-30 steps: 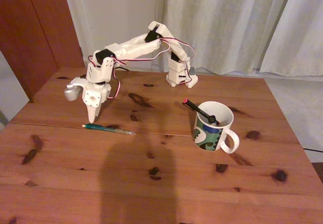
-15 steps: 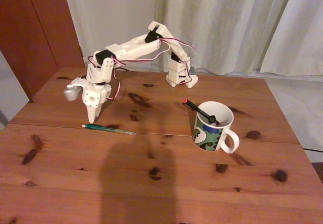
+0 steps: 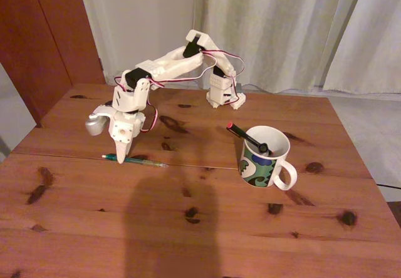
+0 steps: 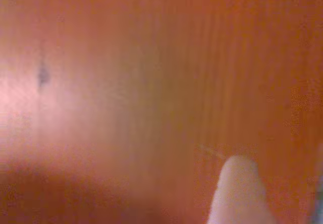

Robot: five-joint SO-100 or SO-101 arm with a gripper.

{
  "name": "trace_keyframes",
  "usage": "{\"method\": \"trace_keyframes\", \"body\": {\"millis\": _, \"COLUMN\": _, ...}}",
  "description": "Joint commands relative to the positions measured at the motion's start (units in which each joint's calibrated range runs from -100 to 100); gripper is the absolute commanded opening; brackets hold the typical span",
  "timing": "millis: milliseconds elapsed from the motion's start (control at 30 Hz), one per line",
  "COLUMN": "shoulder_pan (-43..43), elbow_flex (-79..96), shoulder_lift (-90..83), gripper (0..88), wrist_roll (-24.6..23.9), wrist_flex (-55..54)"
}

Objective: Clean up the desk and place the pens and markers into the cup

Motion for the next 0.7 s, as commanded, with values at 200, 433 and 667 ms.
{"method": "trace_keyframes", "body": {"millis": 200, "shoulder_pan": -0.8, "elbow_flex": -12.9, "shoulder_lift": 6.3, "gripper": 15.2, "wrist_roll": -0.7, "wrist_flex": -0.3}}
{"method": "trace_keyframes", "body": {"millis": 433, "shoulder_pan": -0.8, "elbow_flex": -12.5, "shoulder_lift": 6.7, "gripper": 15.2, "wrist_roll": -0.5, "wrist_flex": 4.4}}
{"method": "trace_keyframes", "body": {"millis": 667, "shoulder_pan": -1.2, "elbow_flex": -16.8, "shoulder_lift": 5.0, "gripper": 15.2, "wrist_roll": -0.4, "wrist_flex": 17.3}}
